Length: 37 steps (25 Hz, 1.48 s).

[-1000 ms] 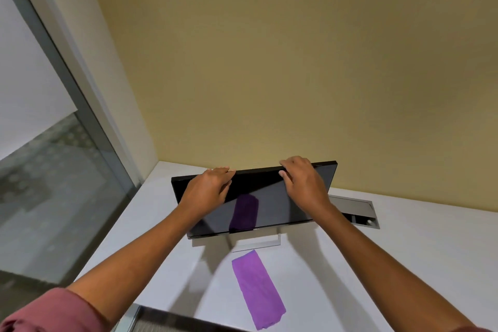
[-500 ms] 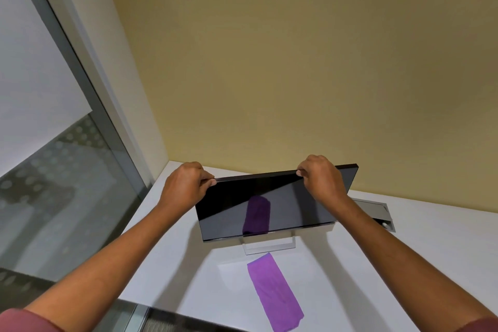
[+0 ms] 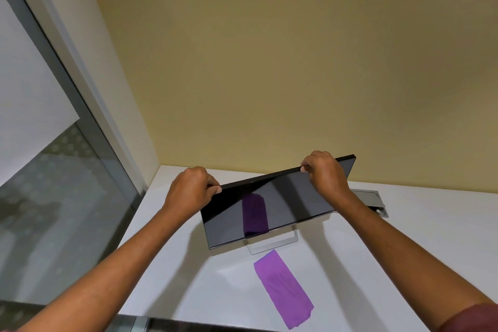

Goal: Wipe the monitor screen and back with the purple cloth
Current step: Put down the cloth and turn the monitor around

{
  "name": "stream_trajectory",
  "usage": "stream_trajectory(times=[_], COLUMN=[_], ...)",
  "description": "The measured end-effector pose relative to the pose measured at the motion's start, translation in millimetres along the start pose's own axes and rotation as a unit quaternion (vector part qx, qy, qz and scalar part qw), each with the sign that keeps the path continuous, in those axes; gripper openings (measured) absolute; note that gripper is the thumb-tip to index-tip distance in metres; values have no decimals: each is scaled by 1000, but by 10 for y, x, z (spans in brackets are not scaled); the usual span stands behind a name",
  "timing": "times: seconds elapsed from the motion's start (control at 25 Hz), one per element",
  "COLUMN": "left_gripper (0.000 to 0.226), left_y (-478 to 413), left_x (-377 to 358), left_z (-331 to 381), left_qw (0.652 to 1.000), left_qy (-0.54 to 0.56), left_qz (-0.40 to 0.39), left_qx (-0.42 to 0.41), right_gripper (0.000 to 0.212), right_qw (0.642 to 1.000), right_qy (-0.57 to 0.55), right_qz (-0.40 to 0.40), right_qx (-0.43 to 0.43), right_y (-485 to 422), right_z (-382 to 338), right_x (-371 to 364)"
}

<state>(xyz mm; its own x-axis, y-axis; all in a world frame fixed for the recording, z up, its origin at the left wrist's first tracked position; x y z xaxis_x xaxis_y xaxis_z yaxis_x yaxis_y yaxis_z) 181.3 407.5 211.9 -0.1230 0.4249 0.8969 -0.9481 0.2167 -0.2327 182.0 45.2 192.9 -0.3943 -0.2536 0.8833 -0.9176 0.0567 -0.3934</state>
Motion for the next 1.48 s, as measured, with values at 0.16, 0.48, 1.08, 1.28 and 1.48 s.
stream_trajectory(times=[0.16, 0.48, 1.08, 1.28, 1.48], left_gripper=[11, 10, 16, 13, 14], left_y=[102, 396, 495, 531, 586], left_x=[25, 89, 126, 111, 116], left_z=[32, 46, 97, 40, 67], left_qw=[1000, 999, 989, 975, 970], left_qy=[-9, 22, 82, 154, 176], left_qz=[4, -7, -67, -97, -109], left_qx=[4, 29, 106, 126, 128], right_gripper=[19, 23, 33, 29, 34], right_qw=[998, 998, 999, 997, 995], right_qy=[55, 58, -10, -43, -71], right_qz=[-11, -24, -46, -67, -73], right_qx=[10, -16, 12, 8, 8], right_y=[-65, -276, -316, -274, -313], right_z=[-73, -355, -591, -547, -625], right_x=[-109, -245, -138, -152, -194])
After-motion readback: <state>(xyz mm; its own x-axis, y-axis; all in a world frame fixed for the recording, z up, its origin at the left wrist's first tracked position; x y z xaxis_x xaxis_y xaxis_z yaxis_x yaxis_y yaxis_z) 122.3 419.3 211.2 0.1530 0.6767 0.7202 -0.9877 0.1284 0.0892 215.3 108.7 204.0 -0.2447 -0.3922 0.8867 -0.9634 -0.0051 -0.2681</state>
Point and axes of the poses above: each hand's wrist, its own y-axis away from the middle knuckle, its own x-axis out of the back of the hand, z = x × y, the point moved 3 cm from there along -y, towards the middle knuckle, and after that the axes turned 6 degrees about z, right-handed, at the moved point
